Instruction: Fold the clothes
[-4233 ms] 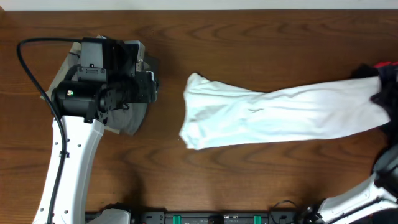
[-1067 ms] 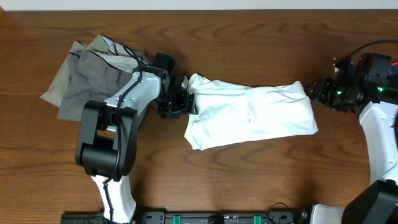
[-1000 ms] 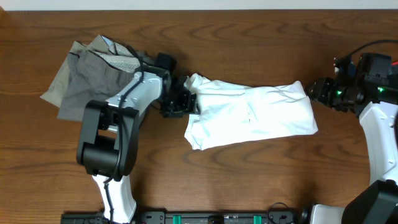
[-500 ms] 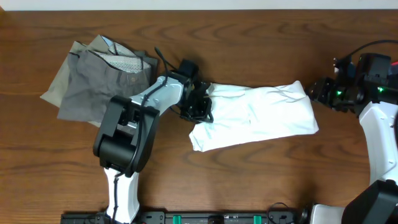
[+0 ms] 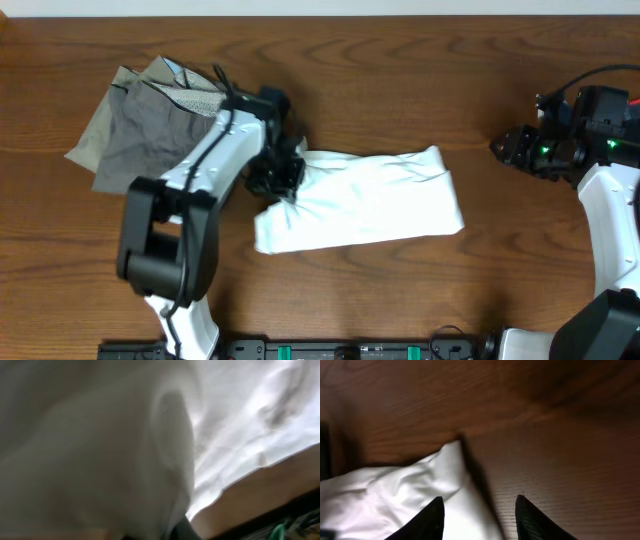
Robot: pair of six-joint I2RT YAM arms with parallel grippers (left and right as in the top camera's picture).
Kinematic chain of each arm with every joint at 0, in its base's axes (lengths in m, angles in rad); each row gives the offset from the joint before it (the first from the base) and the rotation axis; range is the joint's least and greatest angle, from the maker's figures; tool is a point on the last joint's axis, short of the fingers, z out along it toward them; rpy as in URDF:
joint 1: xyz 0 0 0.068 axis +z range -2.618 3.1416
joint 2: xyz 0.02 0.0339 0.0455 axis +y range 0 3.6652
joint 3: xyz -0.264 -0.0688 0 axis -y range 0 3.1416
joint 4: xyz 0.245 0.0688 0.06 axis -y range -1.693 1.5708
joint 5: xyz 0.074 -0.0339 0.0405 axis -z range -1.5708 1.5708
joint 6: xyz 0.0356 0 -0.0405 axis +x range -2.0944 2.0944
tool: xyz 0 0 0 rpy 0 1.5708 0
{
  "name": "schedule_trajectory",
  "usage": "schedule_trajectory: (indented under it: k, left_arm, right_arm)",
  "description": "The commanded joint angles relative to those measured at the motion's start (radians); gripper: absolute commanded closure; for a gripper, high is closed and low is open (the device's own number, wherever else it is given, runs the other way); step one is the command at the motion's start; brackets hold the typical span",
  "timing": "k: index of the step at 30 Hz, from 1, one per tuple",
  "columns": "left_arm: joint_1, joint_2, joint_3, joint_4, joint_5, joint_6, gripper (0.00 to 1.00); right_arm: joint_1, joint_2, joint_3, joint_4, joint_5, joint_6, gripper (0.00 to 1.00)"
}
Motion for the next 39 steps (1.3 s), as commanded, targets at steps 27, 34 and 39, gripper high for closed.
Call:
schedule_trajectory:
  k: [27,34,39]
  left_arm:
    - [-0.467,0.227,0.465,-0.215,-0.3,-0.271,0.74]
    - [-0.551,0.244,0.502,-0.171,-0.3,-0.298,0.23]
    - [-0.547,0.241,0.649,-0.315,-0.343,-0.284,0.16]
  right_arm:
    - [0.003,-0.01,0.008,-0.008,-0.034,-0.007,0.6]
    - [0.02,-0.01,0.008,-0.008,-0.033,-0.008,0.59]
    - [0.031,-0.01,0.008,-0.013,-0.034,-0.009,0.57]
